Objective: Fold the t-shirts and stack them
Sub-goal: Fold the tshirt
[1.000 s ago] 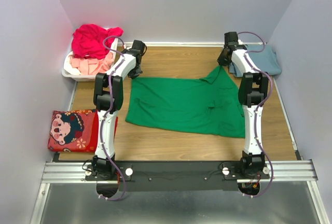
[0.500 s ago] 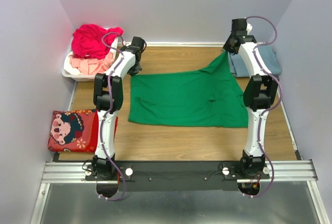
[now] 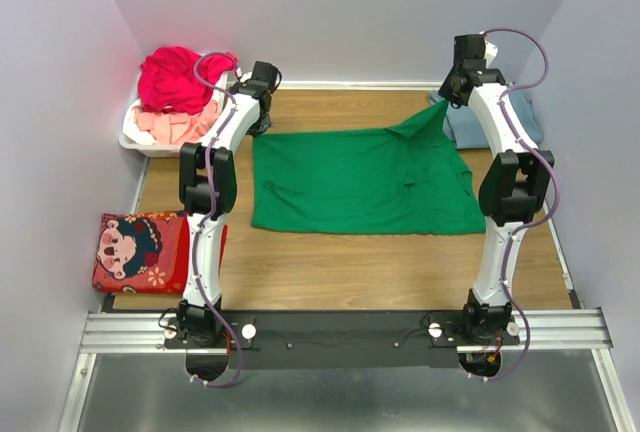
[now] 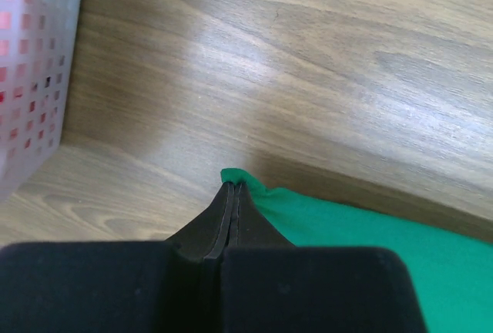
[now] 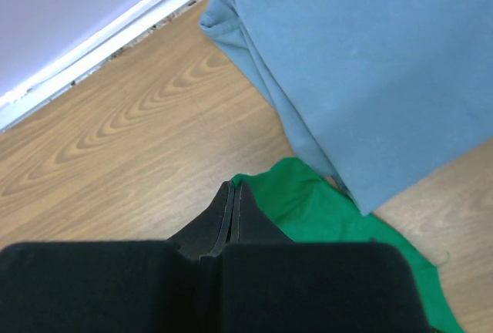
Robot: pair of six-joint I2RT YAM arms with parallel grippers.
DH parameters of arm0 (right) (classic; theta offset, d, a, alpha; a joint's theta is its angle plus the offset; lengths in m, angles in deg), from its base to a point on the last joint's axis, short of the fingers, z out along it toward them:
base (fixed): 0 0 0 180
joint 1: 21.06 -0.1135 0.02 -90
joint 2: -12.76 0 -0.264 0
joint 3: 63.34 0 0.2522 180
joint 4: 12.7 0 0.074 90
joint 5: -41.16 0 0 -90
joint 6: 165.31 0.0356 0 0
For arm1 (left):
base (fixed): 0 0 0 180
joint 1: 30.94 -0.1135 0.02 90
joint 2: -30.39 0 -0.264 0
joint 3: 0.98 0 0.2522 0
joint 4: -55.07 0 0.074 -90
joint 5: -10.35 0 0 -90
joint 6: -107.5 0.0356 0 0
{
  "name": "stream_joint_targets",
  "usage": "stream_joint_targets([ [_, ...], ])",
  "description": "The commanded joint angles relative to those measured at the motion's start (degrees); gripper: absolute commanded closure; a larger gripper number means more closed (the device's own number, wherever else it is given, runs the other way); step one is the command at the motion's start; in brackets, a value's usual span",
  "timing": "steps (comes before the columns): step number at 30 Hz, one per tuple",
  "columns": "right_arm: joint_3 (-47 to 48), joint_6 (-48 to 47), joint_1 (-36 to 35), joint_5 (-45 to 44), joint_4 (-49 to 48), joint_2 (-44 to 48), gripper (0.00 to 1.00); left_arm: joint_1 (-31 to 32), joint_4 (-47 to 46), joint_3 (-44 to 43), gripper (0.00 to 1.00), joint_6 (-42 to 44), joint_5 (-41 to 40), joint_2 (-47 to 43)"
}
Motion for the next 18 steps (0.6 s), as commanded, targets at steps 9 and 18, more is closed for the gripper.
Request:
stream_joint_targets([
  [9,-11.74,1.43,1.20,-4.16,1.46,13.47,0.99,-0.52,0.87,6.65,1.00,1.66,-2.17,-11.43],
  [18,-24.83,2.67,1.90,-3.10,3.92,24.55,0.99,-0.52,-1.24,17.99,1.00,0.78,-0.76,-16.44],
])
